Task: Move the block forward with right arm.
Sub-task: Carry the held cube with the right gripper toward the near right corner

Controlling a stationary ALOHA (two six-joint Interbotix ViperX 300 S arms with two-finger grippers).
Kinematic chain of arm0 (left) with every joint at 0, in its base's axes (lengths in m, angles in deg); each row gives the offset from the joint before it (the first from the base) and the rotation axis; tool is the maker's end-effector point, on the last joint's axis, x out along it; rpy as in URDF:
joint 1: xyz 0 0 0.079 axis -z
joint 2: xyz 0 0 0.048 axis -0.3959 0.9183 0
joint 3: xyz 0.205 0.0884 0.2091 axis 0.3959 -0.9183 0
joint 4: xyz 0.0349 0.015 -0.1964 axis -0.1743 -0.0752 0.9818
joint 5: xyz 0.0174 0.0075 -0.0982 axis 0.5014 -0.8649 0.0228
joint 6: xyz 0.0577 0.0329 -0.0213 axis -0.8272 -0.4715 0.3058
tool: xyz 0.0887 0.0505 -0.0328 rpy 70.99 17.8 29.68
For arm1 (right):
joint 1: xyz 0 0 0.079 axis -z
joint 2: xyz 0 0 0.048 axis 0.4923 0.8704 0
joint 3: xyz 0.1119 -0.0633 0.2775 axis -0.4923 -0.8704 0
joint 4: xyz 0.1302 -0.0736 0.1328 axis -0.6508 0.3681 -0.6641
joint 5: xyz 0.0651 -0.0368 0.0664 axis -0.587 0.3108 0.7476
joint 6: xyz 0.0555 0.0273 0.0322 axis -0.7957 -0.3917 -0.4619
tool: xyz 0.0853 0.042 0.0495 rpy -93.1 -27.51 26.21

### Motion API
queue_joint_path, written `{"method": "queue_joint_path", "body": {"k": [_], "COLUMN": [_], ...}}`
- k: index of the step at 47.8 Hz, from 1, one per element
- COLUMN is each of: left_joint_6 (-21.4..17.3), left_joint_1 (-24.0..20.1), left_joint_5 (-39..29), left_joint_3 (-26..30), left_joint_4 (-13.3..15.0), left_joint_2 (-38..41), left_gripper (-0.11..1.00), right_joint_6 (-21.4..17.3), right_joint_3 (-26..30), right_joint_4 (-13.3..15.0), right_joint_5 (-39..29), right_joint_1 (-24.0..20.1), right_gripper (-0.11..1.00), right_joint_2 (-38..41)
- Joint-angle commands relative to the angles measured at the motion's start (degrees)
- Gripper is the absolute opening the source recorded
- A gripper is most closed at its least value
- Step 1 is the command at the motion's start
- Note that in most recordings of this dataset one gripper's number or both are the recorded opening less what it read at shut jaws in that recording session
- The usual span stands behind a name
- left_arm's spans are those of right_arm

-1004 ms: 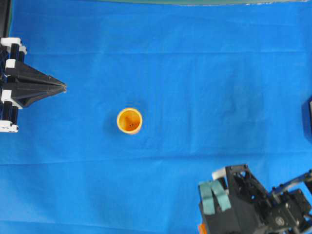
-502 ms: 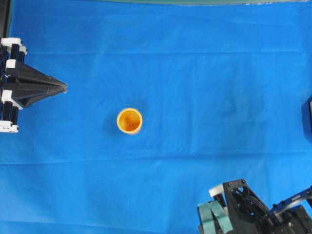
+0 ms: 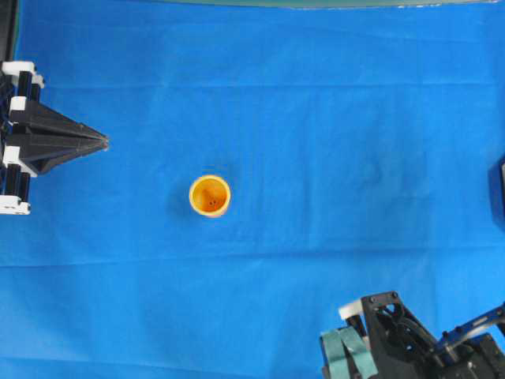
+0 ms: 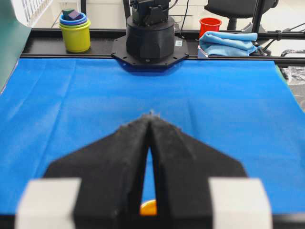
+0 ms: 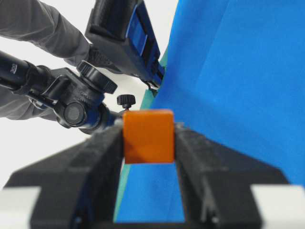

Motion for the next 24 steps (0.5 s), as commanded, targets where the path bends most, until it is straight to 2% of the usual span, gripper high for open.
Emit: {"method": "queue_joint_path", "body": {"k": [1, 24], "left_joint_6": [0.00, 0.00], "left_joint_1": [0.09, 0.09], "left_joint_5": [0.26, -0.26], "left_joint_3": [1.67, 1.67], "left_joint_4": [-0.09, -0.09], "left_joint_2": [0.53, 0.44], "left_gripper": [0.01, 0.01], "right_joint_6": [-0.18, -0.18], "right_joint_3": [1.49, 1.41], "right_joint_4": [0.00, 0.09], "right_joint_5": [0.18, -1.05], "right_joint_1": [-0.35, -0.26], "right_gripper": [0.40, 0.40], "right_joint_2": [-0.70, -0.62]}}
